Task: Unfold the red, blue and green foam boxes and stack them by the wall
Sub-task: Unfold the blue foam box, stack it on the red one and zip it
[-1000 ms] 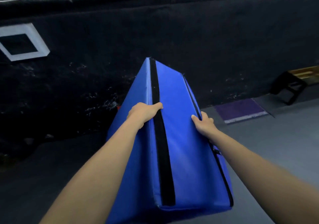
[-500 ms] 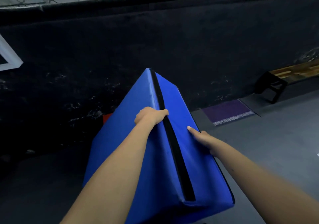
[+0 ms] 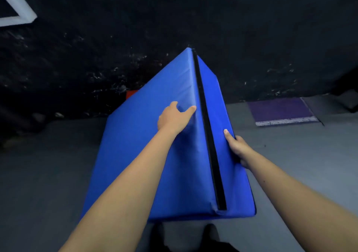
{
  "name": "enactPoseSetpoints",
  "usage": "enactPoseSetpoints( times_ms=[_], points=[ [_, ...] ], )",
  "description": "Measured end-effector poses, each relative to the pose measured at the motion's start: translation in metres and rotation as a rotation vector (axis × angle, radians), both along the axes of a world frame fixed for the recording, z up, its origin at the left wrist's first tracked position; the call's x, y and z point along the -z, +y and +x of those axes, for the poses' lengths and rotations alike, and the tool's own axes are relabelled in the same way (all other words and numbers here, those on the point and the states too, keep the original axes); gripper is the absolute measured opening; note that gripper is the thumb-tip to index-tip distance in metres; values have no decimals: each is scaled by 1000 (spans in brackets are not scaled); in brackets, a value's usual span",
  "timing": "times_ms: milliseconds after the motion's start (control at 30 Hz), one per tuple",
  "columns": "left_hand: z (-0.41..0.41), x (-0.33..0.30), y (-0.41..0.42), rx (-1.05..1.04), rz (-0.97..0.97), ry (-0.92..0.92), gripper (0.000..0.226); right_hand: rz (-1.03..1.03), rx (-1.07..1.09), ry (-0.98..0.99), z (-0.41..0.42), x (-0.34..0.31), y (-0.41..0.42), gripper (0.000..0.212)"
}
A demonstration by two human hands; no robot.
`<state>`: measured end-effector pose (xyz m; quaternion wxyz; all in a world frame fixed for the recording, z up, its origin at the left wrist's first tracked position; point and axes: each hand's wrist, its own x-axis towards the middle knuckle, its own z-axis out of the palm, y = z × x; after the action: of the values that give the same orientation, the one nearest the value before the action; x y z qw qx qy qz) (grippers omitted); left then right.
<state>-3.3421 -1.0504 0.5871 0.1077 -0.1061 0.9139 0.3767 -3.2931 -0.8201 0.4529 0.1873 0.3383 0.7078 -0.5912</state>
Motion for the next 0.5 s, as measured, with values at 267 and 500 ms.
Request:
enactPoseSetpoints(
  times_ms=[267, 500],
  points=[
    [80, 91, -47, -434, 392, -36, 80, 24, -53, 72, -16, 7, 7, 113],
    [103, 104, -58, -443, 578, -91, 74, 123, -152, 82, -28, -3, 1, 121]
  ],
)
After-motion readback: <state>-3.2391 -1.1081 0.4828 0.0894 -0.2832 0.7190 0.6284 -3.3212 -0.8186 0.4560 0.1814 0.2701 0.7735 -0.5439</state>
